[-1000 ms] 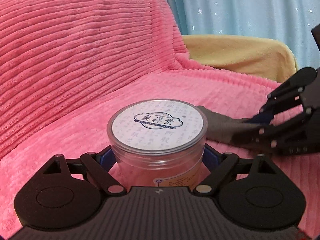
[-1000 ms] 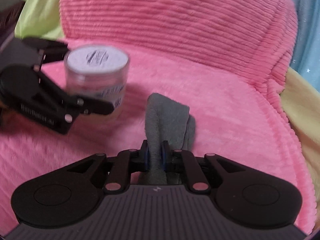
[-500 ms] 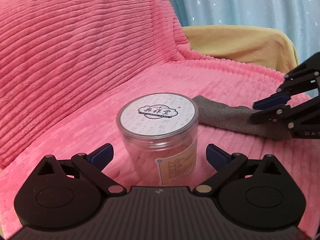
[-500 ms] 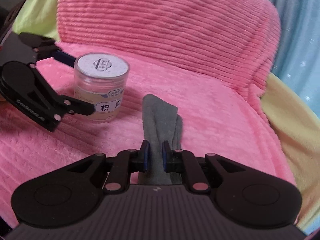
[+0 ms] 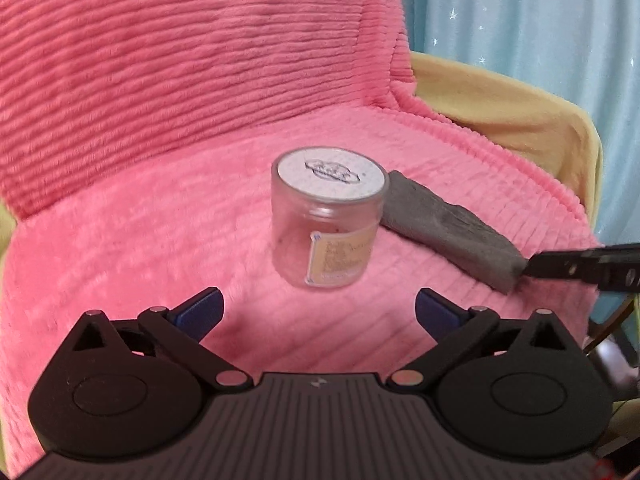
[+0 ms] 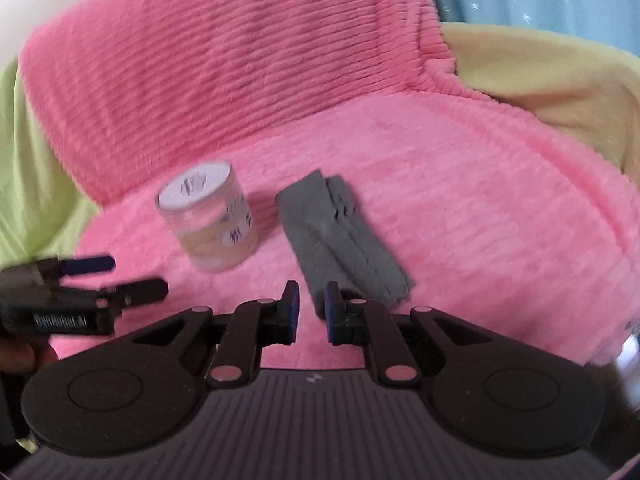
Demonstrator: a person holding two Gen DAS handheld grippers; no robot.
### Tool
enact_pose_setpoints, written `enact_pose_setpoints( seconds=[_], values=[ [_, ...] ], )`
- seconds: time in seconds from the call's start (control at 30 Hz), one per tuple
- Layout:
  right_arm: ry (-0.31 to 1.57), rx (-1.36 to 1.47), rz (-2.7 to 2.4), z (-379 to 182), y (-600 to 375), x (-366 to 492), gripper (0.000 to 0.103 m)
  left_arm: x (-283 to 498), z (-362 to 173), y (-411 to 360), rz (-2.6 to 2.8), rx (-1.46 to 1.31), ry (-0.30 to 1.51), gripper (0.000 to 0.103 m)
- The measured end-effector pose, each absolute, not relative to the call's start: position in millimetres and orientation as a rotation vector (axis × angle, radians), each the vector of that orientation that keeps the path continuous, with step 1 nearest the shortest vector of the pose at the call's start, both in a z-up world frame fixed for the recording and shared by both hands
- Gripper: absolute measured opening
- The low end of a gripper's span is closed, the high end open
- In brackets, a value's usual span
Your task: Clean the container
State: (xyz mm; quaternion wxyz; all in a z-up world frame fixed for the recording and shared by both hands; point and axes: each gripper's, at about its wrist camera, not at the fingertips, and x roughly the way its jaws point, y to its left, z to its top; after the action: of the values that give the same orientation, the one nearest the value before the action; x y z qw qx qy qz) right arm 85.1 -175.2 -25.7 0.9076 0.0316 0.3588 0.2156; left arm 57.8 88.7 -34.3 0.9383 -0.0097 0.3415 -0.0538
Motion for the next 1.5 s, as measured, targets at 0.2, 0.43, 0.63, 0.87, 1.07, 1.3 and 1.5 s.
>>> enact_pose_setpoints(
  seconds=[0.2,0.43,0.63,0.87,1.07,1.3,1.5],
  values=[
    [0.767,-0.002,0.439,-32,-162,83,0.009,64,-44,79,-0.084,0.011,0.718,0.103],
    [0.800,-0.017,0.444,-36,-155,86,0.009,67,-49,69,-0.087,0.041,0.722,0.103],
    [0.807,-0.022,0.443,-36,-153,85,0.009,67,-52,63,-0.090,0.030,0.739,0.103],
    [0.815,-0.018,0.438,-37,-156,86,0.009,67,-53,62,-0.083,0.034,0.740,0.103],
    [0.818,-0.021,0.434,-37,-157,87,0.009,68,-53,60,-0.084,0.030,0.745,0.103],
    [0.819,-0.027,0.440,-37,-156,88,0.009,69,-55,58,-0.092,0.030,0.751,0.103],
    [0.822,-0.030,0.443,-38,-155,88,0.009,69,-56,56,-0.094,0.034,0.754,0.103]
  ],
)
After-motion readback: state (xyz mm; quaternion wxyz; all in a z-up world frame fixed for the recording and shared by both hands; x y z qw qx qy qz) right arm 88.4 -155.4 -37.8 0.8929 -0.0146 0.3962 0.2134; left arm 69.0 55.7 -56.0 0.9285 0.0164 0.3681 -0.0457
